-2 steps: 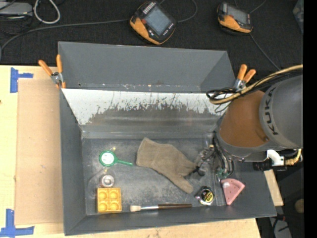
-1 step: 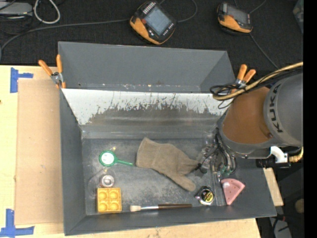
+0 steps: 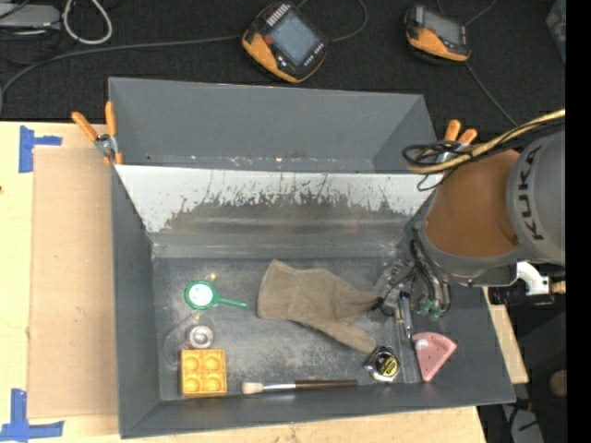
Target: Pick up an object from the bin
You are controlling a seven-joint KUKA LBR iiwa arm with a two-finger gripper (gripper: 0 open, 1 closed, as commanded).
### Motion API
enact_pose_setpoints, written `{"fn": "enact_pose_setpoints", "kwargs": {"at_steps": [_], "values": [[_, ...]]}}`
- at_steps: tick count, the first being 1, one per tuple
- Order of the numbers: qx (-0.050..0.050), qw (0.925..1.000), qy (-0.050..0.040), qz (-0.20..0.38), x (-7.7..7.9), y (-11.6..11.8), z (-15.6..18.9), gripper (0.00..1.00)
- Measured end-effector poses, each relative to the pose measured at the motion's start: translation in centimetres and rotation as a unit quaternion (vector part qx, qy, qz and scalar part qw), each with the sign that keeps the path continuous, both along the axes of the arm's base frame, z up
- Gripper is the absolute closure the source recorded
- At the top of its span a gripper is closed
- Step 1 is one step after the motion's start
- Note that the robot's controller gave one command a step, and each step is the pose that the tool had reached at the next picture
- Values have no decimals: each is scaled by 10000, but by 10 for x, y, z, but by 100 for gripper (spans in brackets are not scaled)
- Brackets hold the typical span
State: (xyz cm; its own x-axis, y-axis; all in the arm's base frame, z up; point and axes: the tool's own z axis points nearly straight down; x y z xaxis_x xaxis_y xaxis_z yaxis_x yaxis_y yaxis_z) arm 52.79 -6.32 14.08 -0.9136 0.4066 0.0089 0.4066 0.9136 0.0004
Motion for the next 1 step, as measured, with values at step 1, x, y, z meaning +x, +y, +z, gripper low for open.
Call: {"fn": "enact_pose_setpoints", "kwargs": {"at_steps": [1], "values": [[3,10000,-3,18,0,0,35,100]]}}
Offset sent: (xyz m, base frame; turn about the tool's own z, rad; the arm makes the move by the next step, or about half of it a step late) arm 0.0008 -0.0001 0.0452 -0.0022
